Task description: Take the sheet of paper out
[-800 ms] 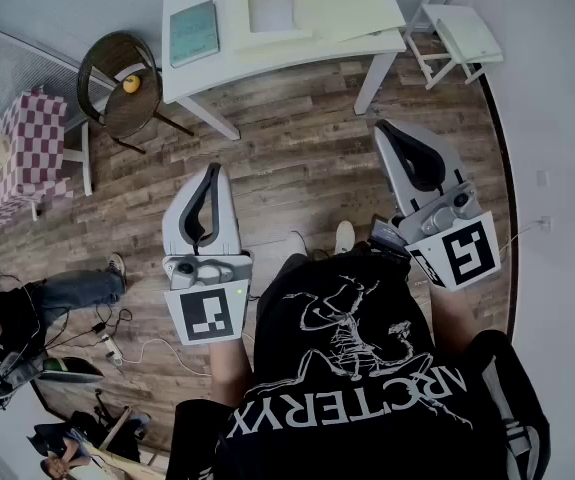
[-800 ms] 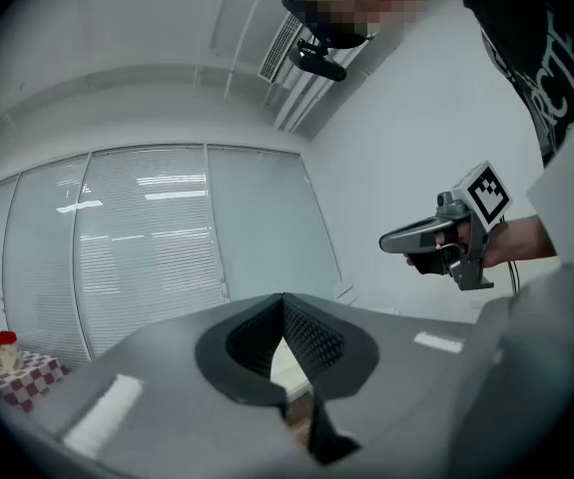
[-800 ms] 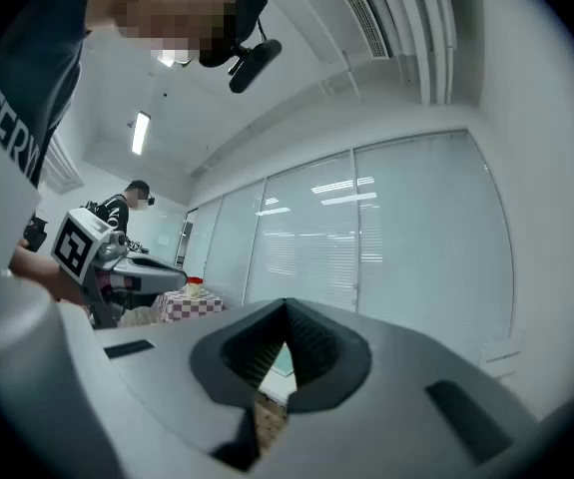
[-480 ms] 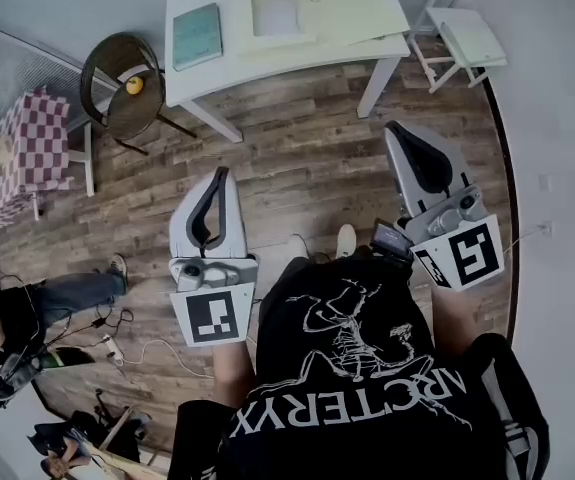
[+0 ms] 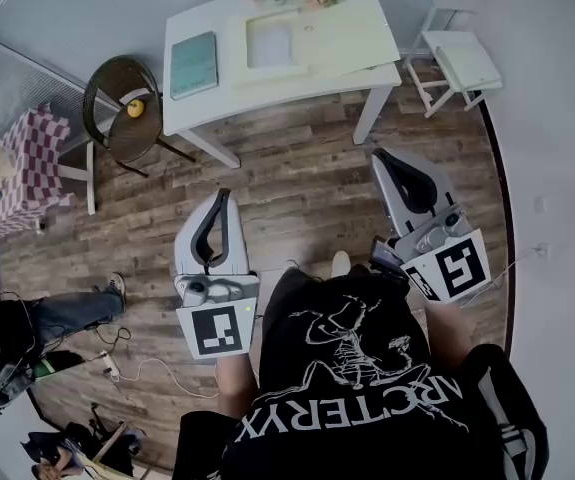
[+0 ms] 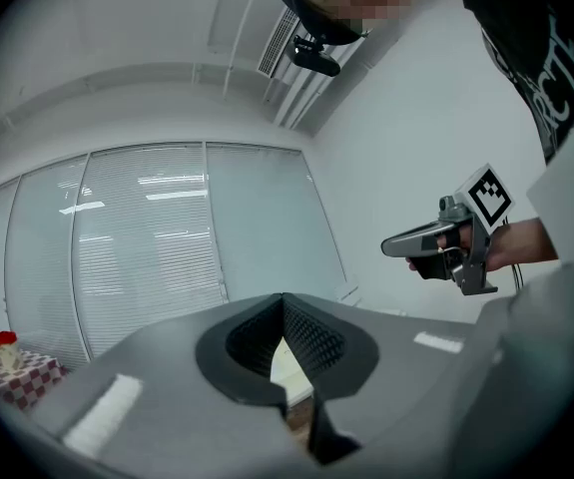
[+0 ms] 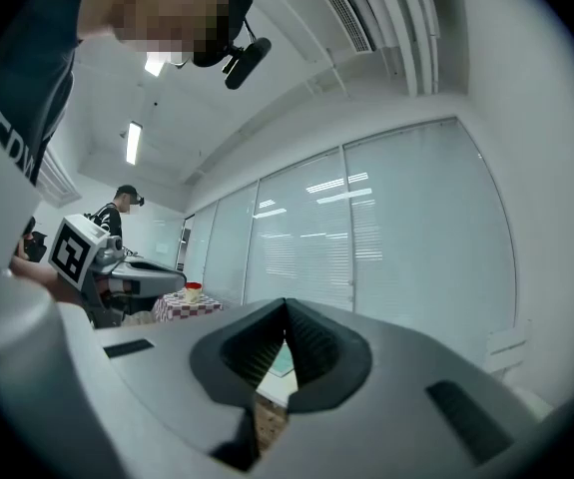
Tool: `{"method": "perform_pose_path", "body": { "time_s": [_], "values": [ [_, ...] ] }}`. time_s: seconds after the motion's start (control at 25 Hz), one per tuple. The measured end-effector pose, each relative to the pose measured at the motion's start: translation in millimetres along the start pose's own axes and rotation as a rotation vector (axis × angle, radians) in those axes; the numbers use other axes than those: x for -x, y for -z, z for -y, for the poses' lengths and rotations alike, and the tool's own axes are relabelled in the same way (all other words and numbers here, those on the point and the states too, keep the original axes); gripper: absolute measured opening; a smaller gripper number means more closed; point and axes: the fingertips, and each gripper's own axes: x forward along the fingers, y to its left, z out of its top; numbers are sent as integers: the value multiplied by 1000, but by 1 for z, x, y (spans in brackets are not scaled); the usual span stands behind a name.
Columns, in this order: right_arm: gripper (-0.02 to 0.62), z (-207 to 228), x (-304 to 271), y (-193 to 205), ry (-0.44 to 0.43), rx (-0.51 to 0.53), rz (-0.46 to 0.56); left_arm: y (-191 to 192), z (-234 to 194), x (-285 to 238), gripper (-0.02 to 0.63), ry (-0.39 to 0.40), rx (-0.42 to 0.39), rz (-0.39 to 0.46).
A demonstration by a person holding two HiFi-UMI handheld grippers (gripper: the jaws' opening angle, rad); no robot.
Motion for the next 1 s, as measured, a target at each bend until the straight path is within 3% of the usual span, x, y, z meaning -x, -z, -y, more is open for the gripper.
{"method": "perform_pose_path", "body": {
  "time_s": [0.28,0.48,0.76,1.0],
  "values": [
    [12,44,-2,11,-17,-23,-9,-3,24,-33,8,-5,-4,-10],
    [12,78,-43,32,-26,-34,-13,16,11,-87,8,6,-5,-31],
    [12,123,-167,55,-12,-26,-59,49,-71,-194,8,22,3,-50],
    [12,171,-282,79,15,-51,-155,68,-157,-295,8,92,-18,-101]
  ]
}}
